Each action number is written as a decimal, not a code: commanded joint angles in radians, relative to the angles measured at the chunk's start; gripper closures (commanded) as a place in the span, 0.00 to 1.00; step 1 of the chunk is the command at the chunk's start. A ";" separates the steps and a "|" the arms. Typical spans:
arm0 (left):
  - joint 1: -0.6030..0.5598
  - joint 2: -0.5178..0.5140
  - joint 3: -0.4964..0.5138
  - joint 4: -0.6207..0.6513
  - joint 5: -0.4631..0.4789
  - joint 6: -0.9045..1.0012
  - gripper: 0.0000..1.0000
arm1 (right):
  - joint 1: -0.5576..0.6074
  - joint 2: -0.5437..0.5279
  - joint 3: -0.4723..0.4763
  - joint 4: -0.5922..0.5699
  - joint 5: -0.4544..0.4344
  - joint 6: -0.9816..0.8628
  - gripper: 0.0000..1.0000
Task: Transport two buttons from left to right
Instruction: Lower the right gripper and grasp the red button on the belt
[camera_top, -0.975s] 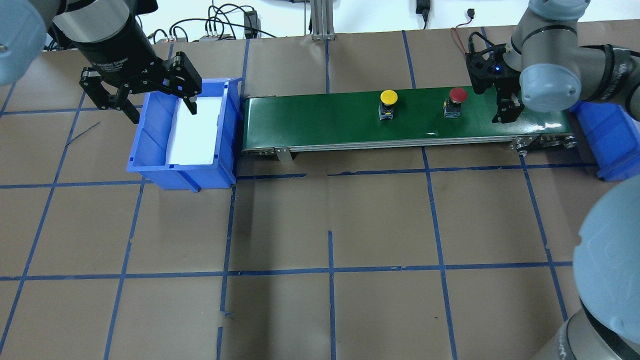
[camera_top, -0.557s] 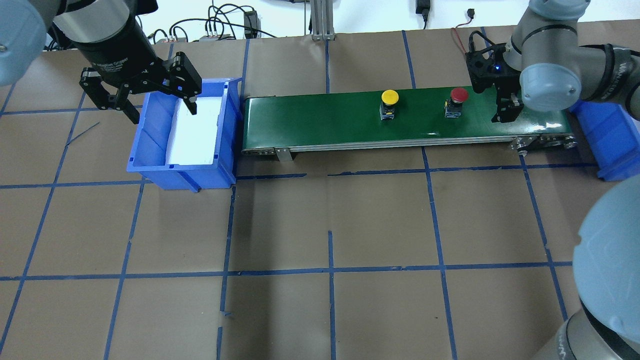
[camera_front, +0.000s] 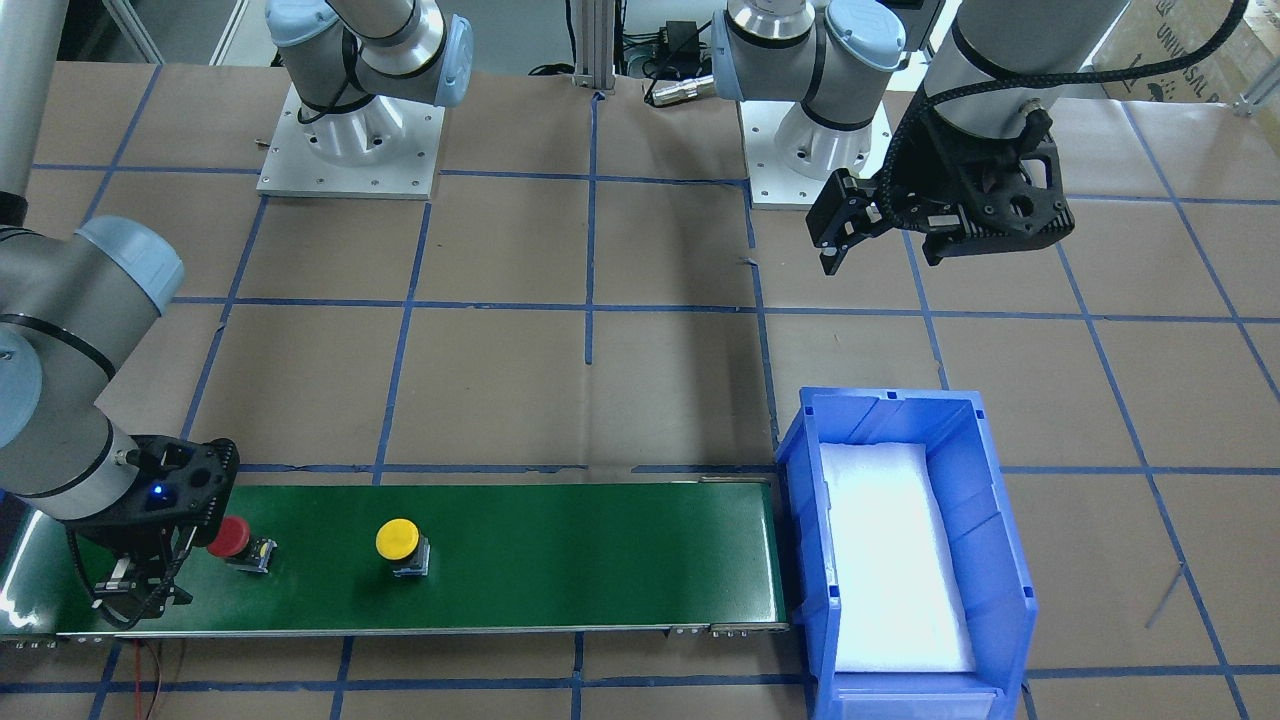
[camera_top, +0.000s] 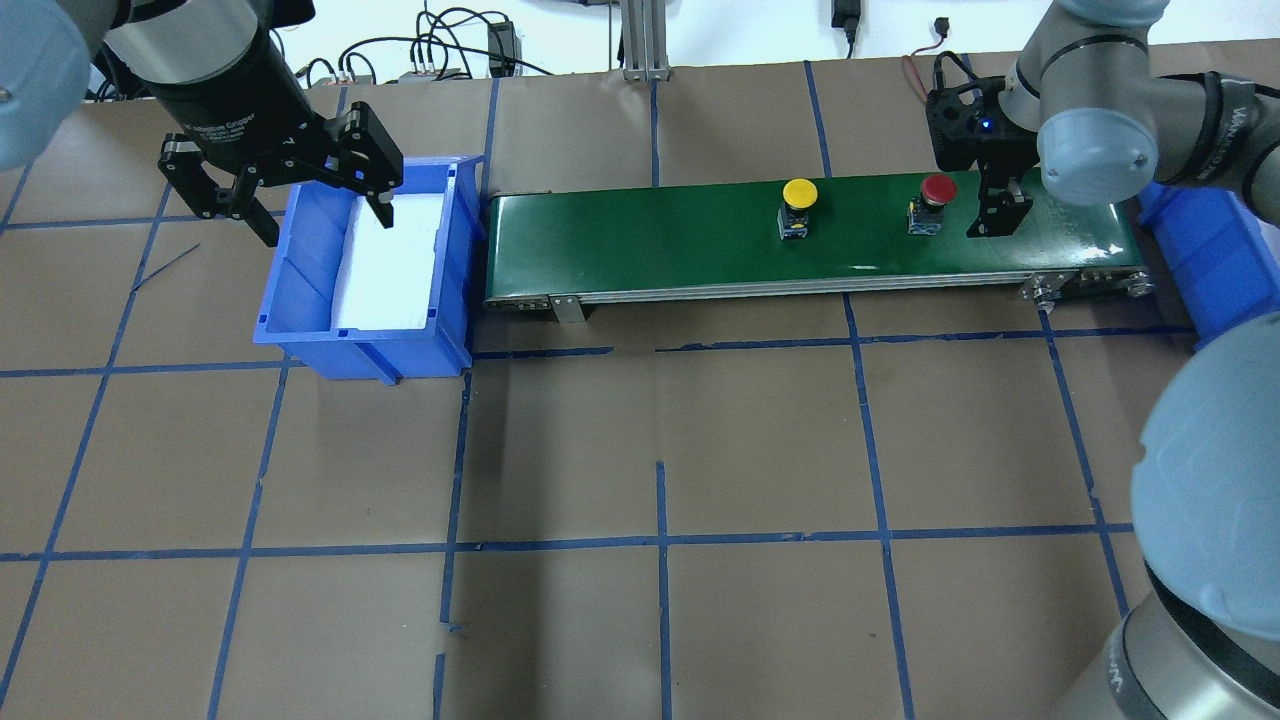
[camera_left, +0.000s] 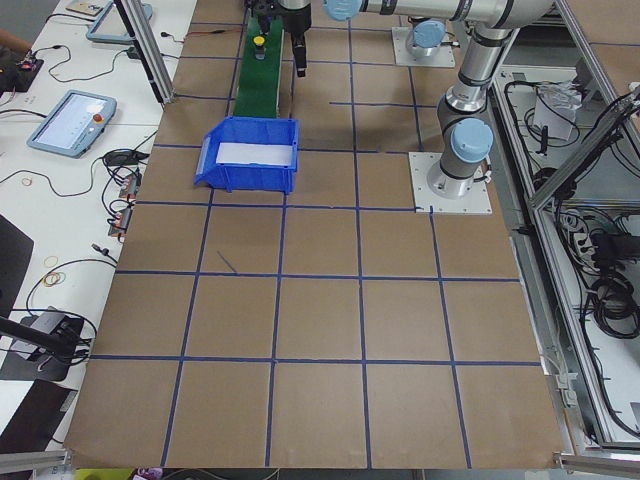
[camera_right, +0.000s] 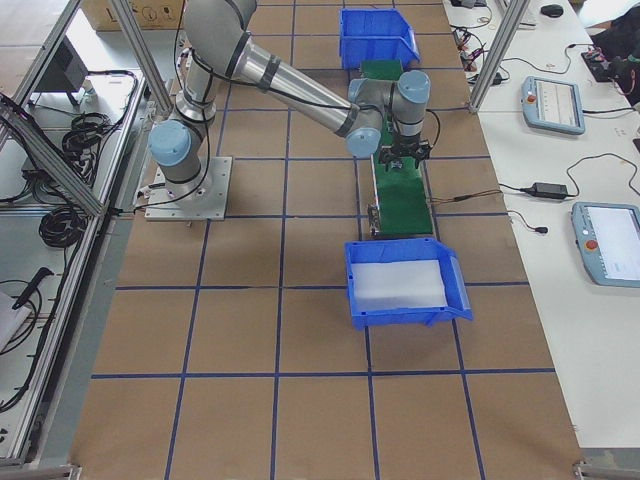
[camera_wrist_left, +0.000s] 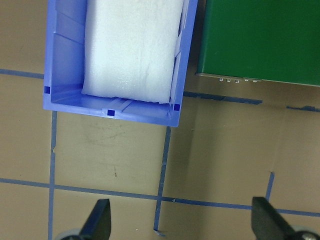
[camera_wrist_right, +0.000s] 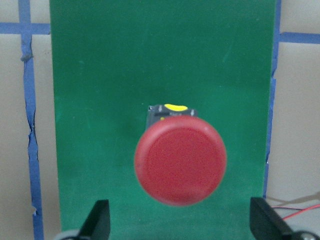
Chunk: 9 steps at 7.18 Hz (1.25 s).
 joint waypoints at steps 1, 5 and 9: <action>-0.001 0.000 0.001 0.000 0.000 0.000 0.00 | 0.000 0.008 -0.003 0.001 0.009 0.003 0.02; -0.001 0.000 0.001 0.000 -0.004 0.000 0.01 | 0.000 0.008 0.002 0.001 0.009 0.023 0.03; 0.001 0.000 0.002 0.000 -0.004 0.000 0.01 | -0.001 0.009 0.000 0.001 -0.002 0.031 0.20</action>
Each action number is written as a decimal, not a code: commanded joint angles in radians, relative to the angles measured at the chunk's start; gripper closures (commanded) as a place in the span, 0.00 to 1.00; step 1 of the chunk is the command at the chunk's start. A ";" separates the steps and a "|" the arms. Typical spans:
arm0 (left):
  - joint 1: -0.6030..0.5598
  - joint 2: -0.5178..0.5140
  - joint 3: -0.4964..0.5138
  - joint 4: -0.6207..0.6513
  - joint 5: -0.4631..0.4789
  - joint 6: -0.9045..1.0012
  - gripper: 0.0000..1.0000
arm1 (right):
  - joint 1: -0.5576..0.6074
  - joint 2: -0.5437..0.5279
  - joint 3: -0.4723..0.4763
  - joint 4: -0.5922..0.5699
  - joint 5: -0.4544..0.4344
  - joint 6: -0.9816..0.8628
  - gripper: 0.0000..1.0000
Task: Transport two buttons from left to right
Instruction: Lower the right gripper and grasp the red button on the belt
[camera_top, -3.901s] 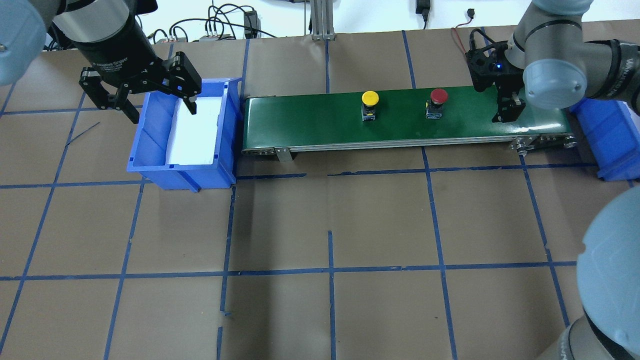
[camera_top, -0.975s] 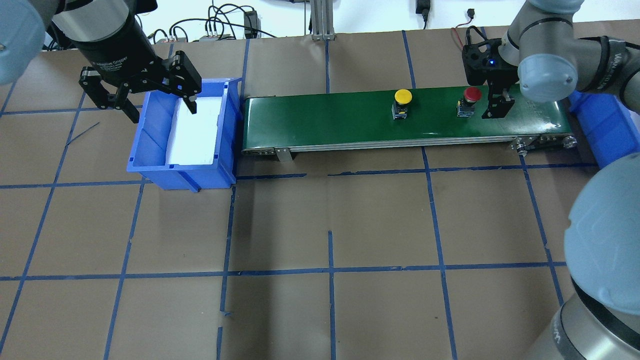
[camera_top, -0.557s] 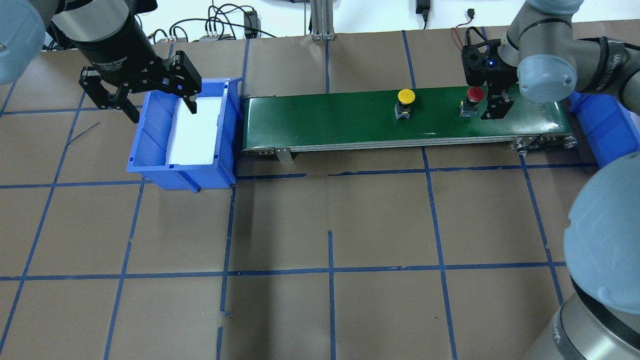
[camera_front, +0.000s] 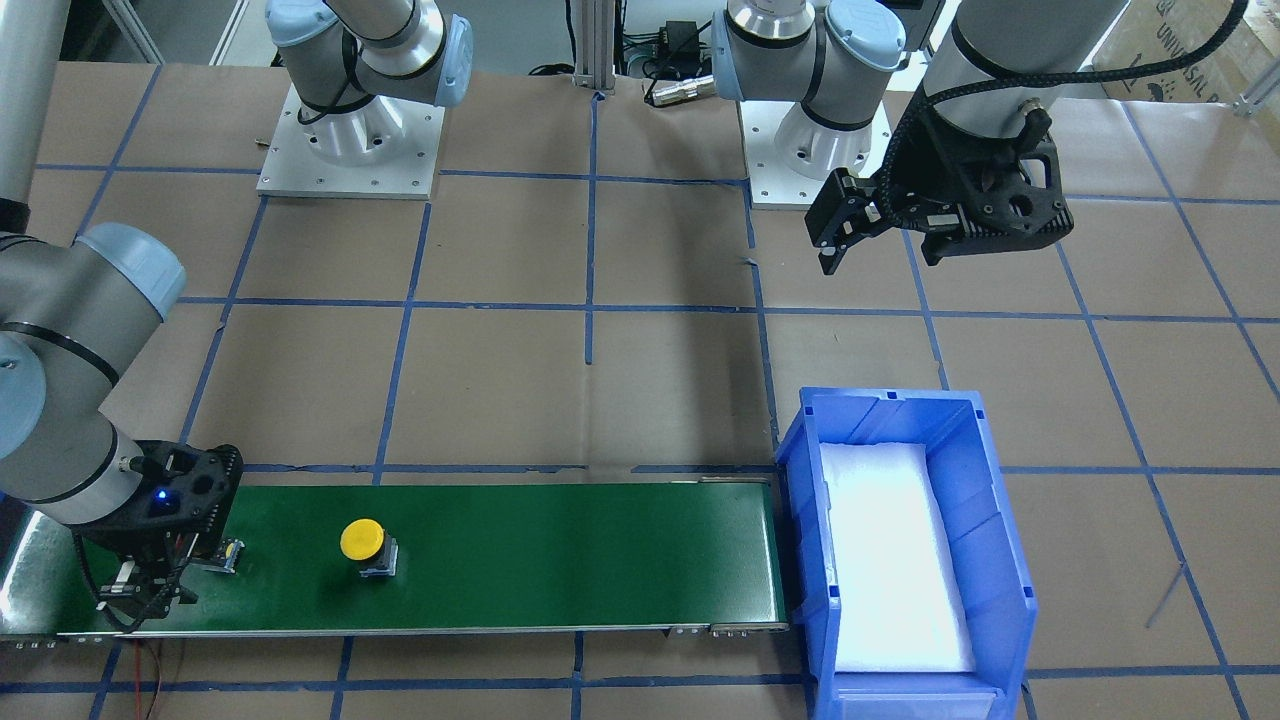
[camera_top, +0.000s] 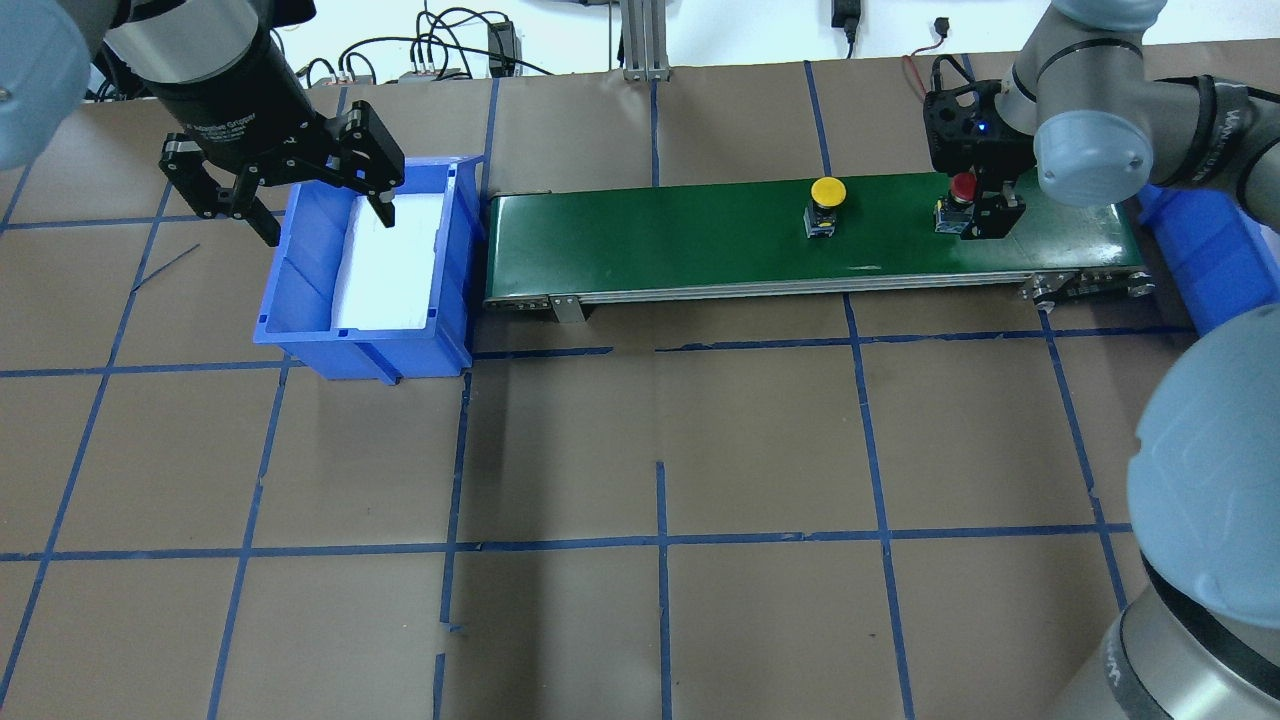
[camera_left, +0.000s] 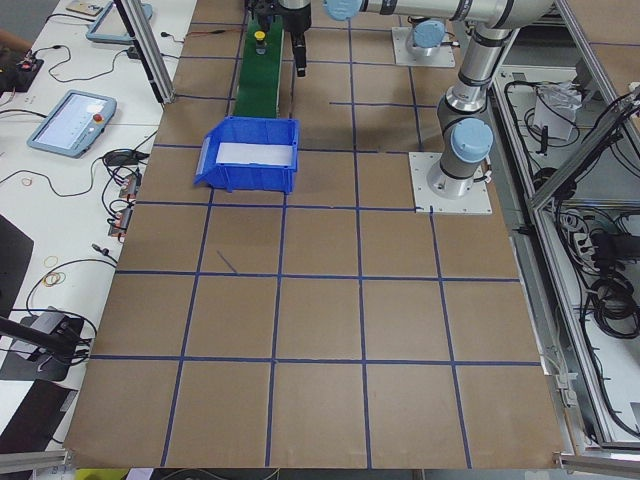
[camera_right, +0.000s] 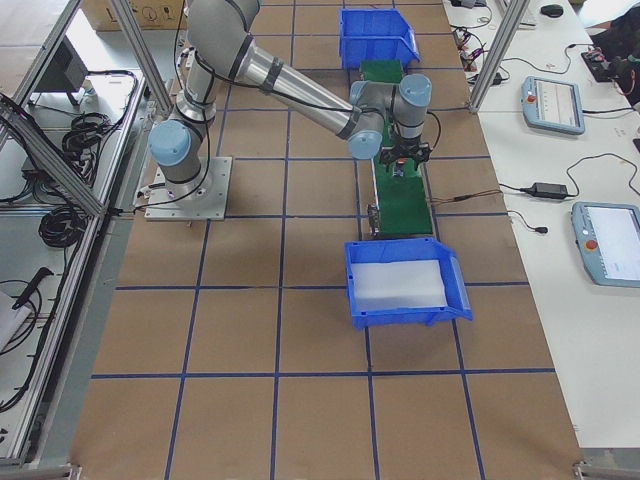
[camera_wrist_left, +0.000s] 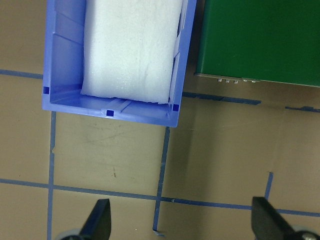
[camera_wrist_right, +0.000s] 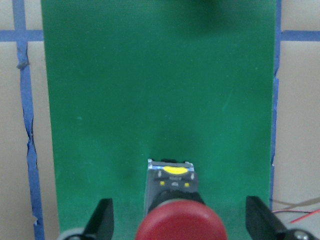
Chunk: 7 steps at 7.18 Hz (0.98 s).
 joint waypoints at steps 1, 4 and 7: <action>0.000 0.000 0.001 0.000 -0.002 0.000 0.01 | 0.000 -0.001 0.000 0.000 -0.006 -0.008 0.40; 0.001 0.000 0.001 0.000 -0.002 0.000 0.01 | -0.001 -0.001 0.005 0.002 -0.060 -0.030 0.90; 0.001 0.000 0.003 0.000 -0.002 0.000 0.01 | -0.102 -0.037 -0.099 0.050 -0.081 -0.092 0.91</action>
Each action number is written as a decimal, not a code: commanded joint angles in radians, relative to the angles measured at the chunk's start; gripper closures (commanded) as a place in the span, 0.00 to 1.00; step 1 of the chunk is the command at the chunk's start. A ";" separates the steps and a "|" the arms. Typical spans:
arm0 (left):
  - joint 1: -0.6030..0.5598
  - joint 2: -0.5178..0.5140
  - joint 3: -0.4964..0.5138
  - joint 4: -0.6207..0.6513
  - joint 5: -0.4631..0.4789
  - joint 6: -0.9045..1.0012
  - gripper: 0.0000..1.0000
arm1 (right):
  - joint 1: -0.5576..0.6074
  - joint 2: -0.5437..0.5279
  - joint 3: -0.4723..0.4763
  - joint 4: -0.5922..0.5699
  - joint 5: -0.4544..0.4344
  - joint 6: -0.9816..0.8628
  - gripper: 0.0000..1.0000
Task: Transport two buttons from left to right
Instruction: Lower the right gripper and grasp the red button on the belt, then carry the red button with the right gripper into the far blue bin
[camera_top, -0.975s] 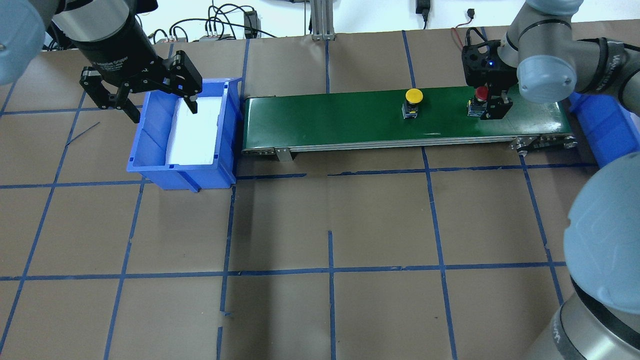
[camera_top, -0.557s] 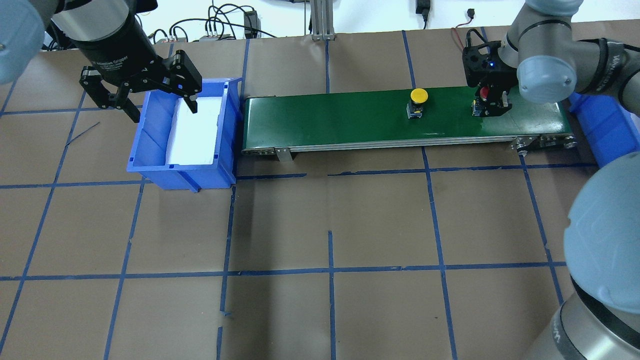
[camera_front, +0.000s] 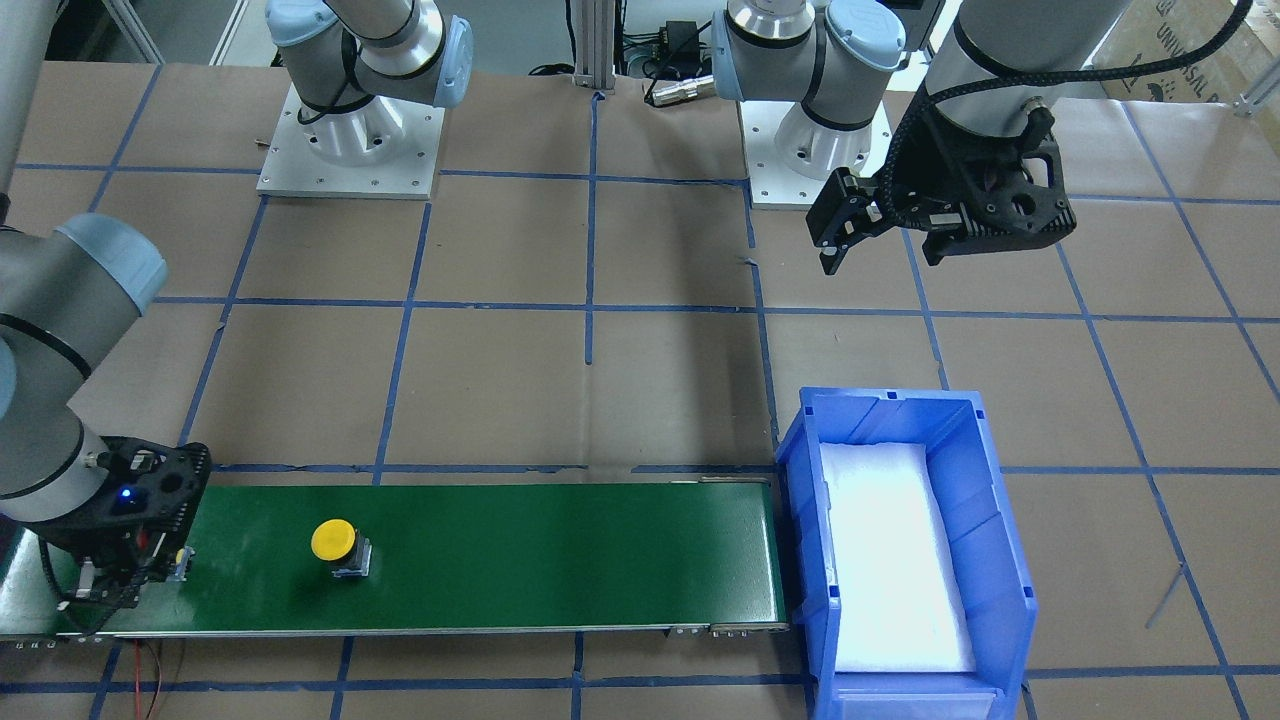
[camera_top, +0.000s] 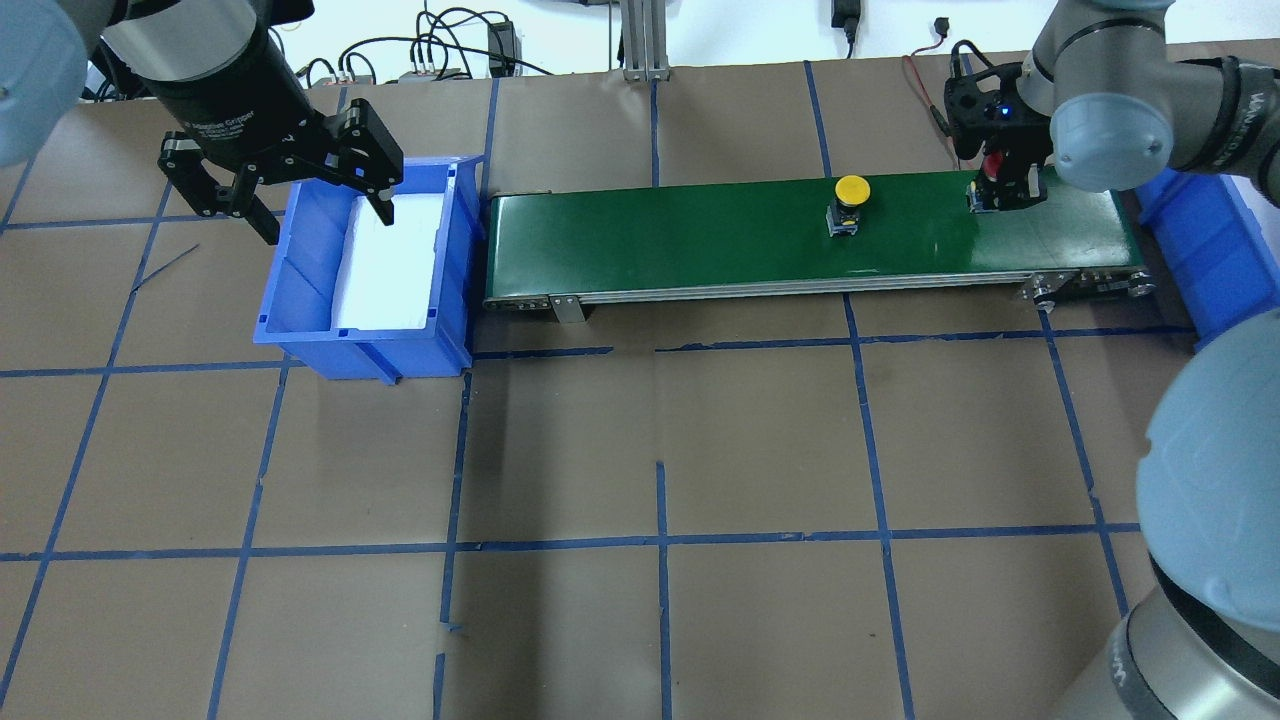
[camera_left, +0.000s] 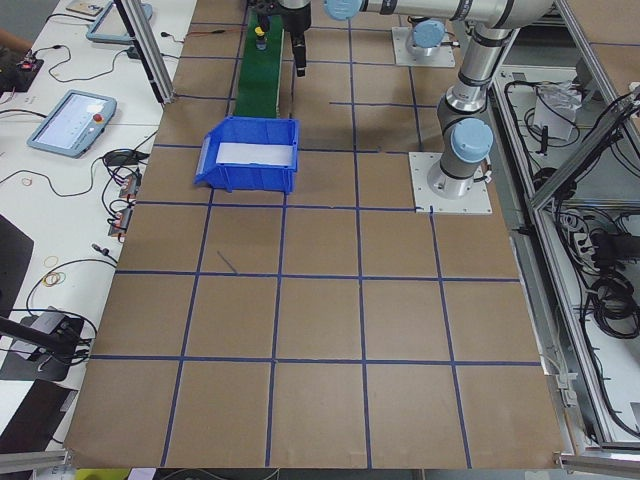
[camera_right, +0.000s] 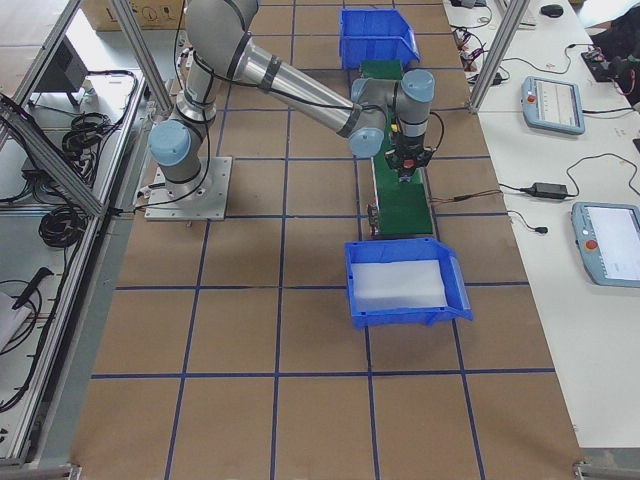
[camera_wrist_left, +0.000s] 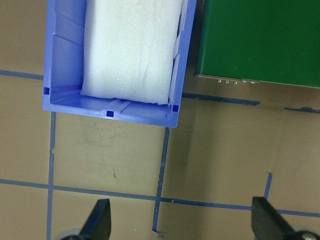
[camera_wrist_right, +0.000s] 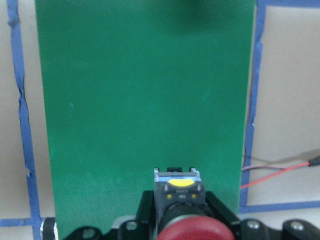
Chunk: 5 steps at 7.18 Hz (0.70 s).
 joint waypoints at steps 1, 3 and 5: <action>0.000 0.000 0.000 0.000 0.000 0.000 0.01 | -0.176 -0.030 -0.081 0.063 -0.001 -0.176 0.91; 0.000 0.000 0.000 0.000 0.001 0.000 0.01 | -0.319 -0.030 -0.118 0.070 0.015 -0.327 0.91; 0.000 0.000 0.000 0.000 0.001 0.000 0.00 | -0.450 -0.006 -0.121 0.068 0.096 -0.513 0.91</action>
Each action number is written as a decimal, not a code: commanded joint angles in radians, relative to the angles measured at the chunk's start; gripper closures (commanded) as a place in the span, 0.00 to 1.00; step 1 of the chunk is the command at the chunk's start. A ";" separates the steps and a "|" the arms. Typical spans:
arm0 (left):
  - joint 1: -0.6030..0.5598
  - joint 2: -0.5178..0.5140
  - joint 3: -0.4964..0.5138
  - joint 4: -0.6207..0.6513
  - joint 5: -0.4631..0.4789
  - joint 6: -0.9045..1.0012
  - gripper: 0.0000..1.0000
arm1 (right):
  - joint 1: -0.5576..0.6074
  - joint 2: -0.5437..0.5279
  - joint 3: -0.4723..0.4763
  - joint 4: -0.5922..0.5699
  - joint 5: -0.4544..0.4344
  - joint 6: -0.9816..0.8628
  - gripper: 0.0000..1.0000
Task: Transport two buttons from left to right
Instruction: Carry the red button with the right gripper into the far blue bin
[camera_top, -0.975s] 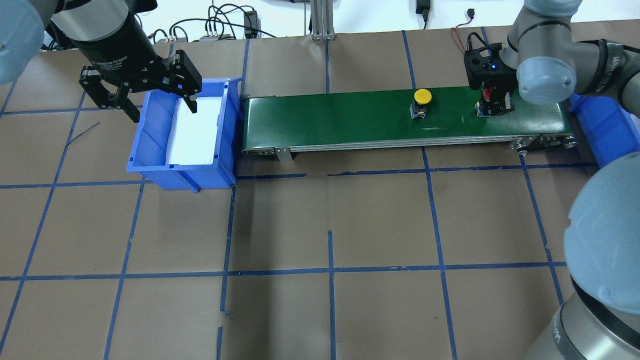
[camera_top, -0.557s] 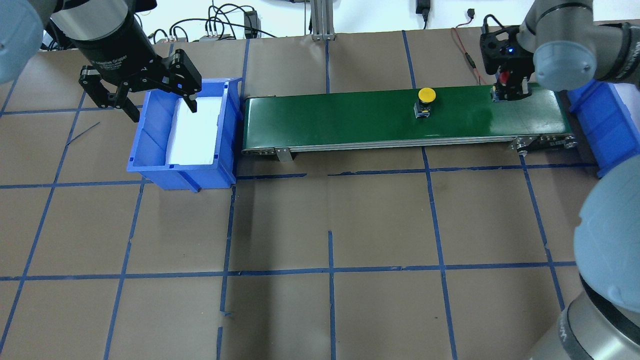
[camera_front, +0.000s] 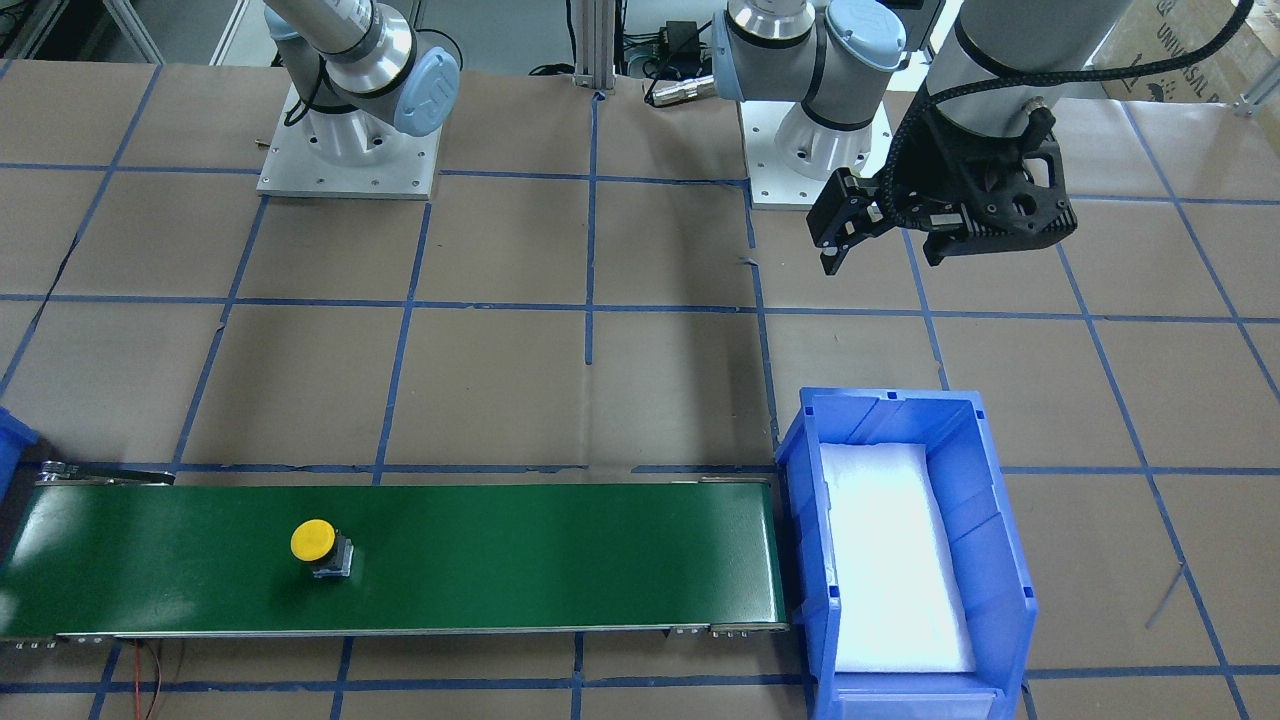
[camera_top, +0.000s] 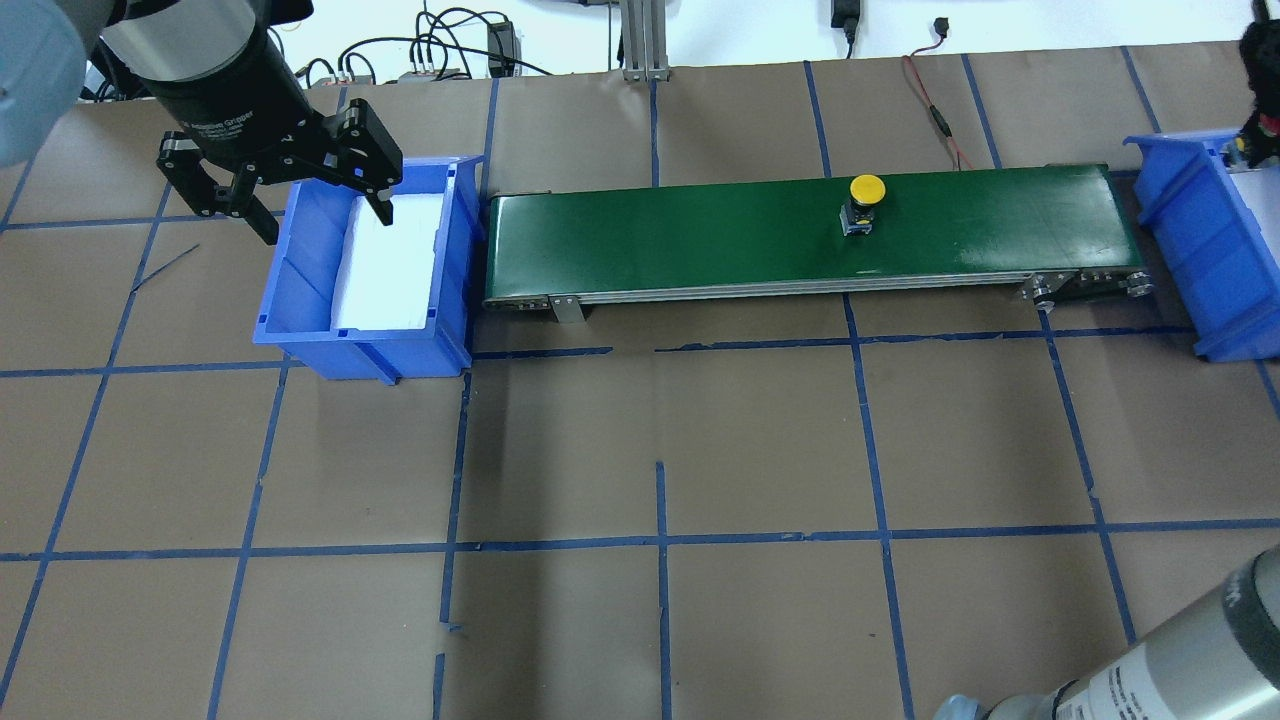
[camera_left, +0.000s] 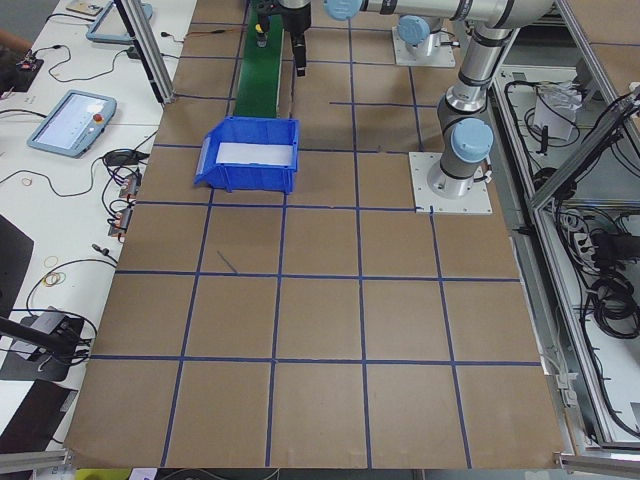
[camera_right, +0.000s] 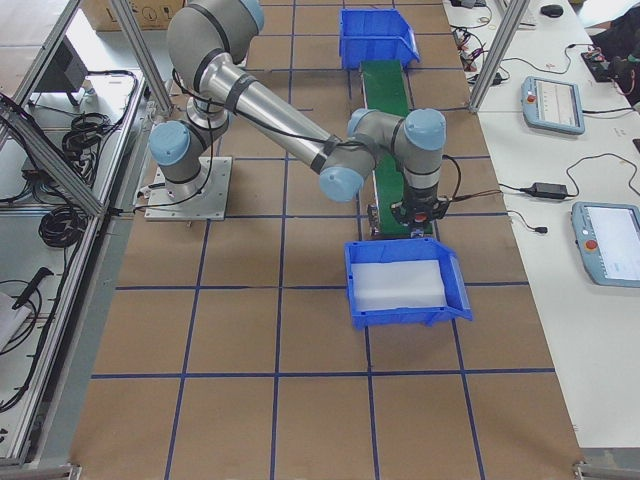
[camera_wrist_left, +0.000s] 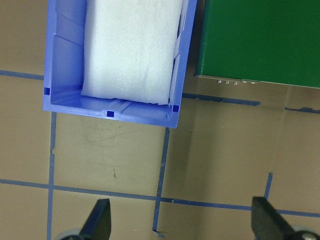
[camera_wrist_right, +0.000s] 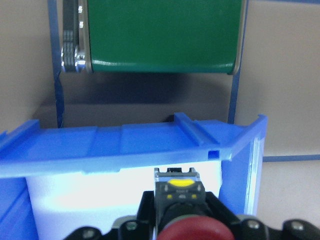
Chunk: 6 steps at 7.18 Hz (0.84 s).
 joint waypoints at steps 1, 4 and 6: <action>0.000 0.000 0.000 0.000 0.002 0.000 0.01 | -0.096 0.089 -0.005 -0.007 0.053 -0.098 0.91; 0.000 0.000 0.000 0.000 -0.001 0.000 0.00 | -0.138 0.221 -0.044 -0.067 0.100 -0.164 0.90; 0.002 0.000 0.000 0.000 0.002 0.000 0.01 | -0.138 0.231 -0.061 -0.067 0.100 -0.188 0.71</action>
